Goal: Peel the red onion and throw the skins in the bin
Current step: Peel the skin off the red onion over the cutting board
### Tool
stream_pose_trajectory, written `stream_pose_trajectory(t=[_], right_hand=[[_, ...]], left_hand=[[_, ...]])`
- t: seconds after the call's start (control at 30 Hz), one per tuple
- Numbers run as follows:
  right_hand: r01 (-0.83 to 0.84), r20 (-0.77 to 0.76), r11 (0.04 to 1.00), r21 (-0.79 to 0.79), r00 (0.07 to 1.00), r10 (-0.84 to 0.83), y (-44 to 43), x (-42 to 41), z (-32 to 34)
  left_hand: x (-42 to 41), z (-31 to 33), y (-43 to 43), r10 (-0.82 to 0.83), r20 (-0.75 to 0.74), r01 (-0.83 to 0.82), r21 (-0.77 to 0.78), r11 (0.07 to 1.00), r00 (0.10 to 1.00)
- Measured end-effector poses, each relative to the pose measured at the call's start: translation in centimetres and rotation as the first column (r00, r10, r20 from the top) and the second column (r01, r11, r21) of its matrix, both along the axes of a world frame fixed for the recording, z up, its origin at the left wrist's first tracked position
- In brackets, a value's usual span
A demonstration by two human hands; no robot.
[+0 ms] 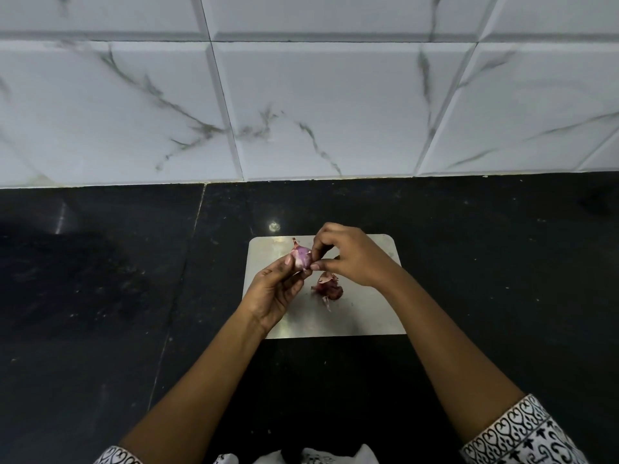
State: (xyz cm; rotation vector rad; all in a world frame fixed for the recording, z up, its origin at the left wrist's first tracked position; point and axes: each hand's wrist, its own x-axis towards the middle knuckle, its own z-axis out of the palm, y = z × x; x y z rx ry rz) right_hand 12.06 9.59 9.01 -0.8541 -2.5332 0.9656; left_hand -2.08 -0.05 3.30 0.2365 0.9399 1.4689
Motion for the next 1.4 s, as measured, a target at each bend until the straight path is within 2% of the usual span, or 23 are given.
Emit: stream_pose_trajectory(t=[0.1, 0.3, 0.43, 0.6, 0.67, 0.8, 0.83, 0.93, 1.03, 1.1, 1.23, 1.4], right_hand=[[0.091, -0.087, 0.992, -0.082, 0.991, -0.098, -0.3, 0.1, -0.2], [0.103, -0.069, 0.987, 0.119, 0.993, -0.095, -0.6, -0.3, -0.1], [0.018, 0.063, 0.977, 0.212, 0.998, -0.032, -0.8, -0.4, 0.3], [-0.091, 0.232, 0.976, 0.199, 0.972, 0.043, -1.6, 0.8, -0.7], [-0.065, 0.296, 0.983, 0.171, 0.955, 0.011, -1.8, 1.6, -1.5], [0.186, 0.089, 0.981, 0.064, 0.978, -0.191, -1.6, 2.2, -2.3], [0.206, 0.085, 0.978, 0.040, 0.974, -0.209, -1.7, 2.1, -2.3], [0.178, 0.209, 0.984, -0.011, 0.963, -0.172, -2.0, 1.7, -2.6], [0.306, 0.085, 0.951, -0.048, 0.950, -0.301, -2.0, 1.6, -2.3], [0.361, -0.003, 0.929, -0.080, 0.932, -0.362, -2.1, 1.5, -1.8], [0.354, -0.085, 0.901, -0.250, 0.919, -0.384, -2.7, 0.6, -1.0], [0.359, -0.101, 0.915, -0.184, 0.919, -0.381, -3.0, -0.5, -0.6]], left_hand=[[0.0, 0.2, 0.0, 0.008, -0.003, -0.008, -0.009, 1.000, 1.000], [-0.1, 0.4, 0.2, -0.024, -0.048, 0.023, -0.014, 1.000, 0.999], [-0.1, 0.2, 0.2, -0.009, -0.049, 0.008, -0.018, 1.000, 0.999], [-0.2, -0.1, 0.4, 0.062, 0.035, -0.060, -0.049, 0.997, 0.997], [-0.4, -0.1, 0.4, 0.086, 0.088, -0.080, -0.065, 0.995, 0.992], [-0.7, -0.5, 0.0, 0.094, 0.203, -0.080, -0.077, 0.994, 0.975], [-0.7, -0.6, -0.1, 0.086, 0.230, -0.071, -0.074, 0.995, 0.969], [-0.5, -0.7, -0.4, 0.078, 0.257, -0.063, -0.068, 0.996, 0.963], [-0.3, -0.9, -0.4, 0.071, 0.268, -0.061, -0.047, 0.997, 0.961], [-0.2, -1.2, -0.4, 0.054, 0.256, -0.050, -0.024, 0.998, 0.965], [0.1, -1.0, -0.4, 0.064, 0.202, -0.069, 0.019, 0.997, 0.977], [0.5, -0.6, -0.4, 0.070, 0.087, -0.076, 0.062, 0.995, 0.994]])
